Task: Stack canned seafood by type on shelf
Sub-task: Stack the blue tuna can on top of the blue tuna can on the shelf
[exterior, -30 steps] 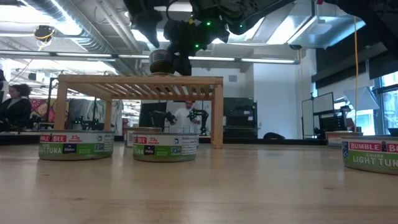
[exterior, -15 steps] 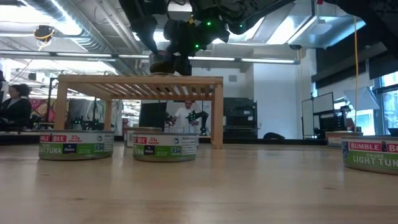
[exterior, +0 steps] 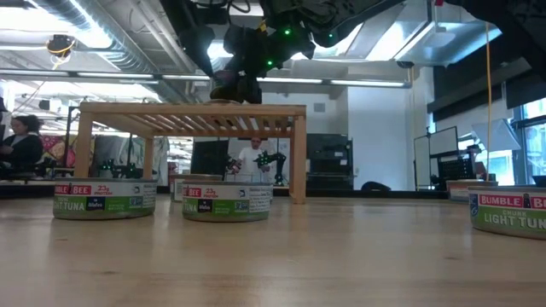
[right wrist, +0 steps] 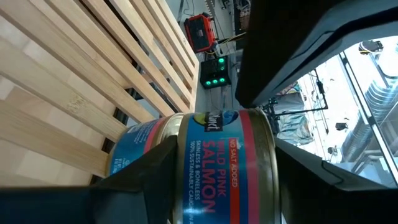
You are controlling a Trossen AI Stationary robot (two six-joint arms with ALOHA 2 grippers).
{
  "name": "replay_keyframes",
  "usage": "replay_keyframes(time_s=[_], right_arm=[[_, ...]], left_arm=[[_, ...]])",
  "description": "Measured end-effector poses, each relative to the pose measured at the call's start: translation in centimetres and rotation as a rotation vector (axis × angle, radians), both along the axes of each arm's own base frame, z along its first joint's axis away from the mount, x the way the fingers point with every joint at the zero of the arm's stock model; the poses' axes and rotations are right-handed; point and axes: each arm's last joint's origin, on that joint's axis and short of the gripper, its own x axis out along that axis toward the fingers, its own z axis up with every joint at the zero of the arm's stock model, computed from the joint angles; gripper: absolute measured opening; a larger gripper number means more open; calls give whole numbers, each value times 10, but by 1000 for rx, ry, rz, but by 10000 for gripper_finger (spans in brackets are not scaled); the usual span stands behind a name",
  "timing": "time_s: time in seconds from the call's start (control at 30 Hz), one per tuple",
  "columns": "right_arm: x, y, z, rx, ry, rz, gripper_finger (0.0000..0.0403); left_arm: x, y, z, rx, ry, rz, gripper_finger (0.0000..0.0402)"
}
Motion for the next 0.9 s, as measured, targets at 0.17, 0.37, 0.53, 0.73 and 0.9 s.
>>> replay_keyframes(time_s=[0.17,0.37,0.53,0.73,0.9], right_arm=[[0,0,0,0,0,0,227],[0,0,0,3,-1,14,227],[0,1,0,7,-3,36,227],[1,2,0,19,-7,96,227],[1,2,1,16,-11,109,227]], left_arm=[[2,-2,-1,-63,-34,-60,1],[3,-4,-1,-109,-58,-105,1],[4,-4,-1,-127,-67,-128,1],[4,-4,-1,-120,-56,-145,1],[6,-3,1,-104,-82,-149,1]])
